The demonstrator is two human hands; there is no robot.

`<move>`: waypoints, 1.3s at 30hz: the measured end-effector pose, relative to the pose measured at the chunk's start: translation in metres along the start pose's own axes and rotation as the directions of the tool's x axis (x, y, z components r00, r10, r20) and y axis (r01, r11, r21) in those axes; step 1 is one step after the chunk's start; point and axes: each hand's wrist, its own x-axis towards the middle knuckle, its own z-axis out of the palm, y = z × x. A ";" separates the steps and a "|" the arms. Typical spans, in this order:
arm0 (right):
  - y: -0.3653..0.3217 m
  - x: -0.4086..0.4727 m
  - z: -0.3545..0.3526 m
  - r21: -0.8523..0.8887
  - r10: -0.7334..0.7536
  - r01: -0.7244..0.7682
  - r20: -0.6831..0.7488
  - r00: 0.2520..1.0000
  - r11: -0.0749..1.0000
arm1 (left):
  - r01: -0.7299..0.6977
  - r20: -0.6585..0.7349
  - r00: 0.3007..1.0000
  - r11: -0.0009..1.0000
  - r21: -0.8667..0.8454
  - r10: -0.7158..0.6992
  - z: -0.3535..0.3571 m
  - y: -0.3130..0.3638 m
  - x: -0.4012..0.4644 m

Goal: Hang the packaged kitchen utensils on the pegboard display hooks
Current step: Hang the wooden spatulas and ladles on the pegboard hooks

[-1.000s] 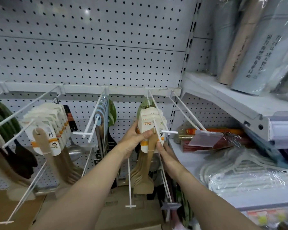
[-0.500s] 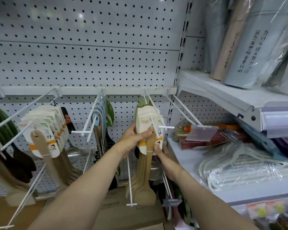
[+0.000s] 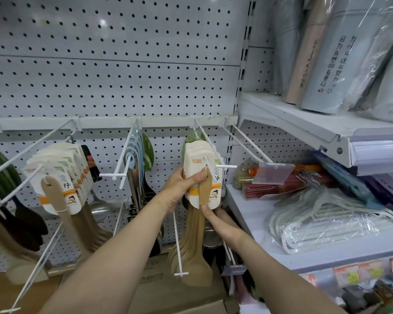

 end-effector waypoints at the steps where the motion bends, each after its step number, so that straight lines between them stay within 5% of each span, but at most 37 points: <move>1: -0.002 -0.002 0.000 -0.027 -0.012 0.012 0.009 1.000 1.000 | 0.000 0.001 1.000 1.000 -0.001 0.000 0.000 0.000 0.000; 18: 0.000 -0.007 0.005 -0.109 -0.101 0.094 -0.059 0.993 0.990 | -0.005 0.115 0.993 0.998 0.062 -0.002 -0.005 -0.002 -0.008; 39: 0.000 -0.030 -0.004 0.077 -0.166 0.174 -0.108 0.980 0.982 | -0.002 -0.036 0.999 1.000 -0.020 0.001 0.013 -0.012 -0.022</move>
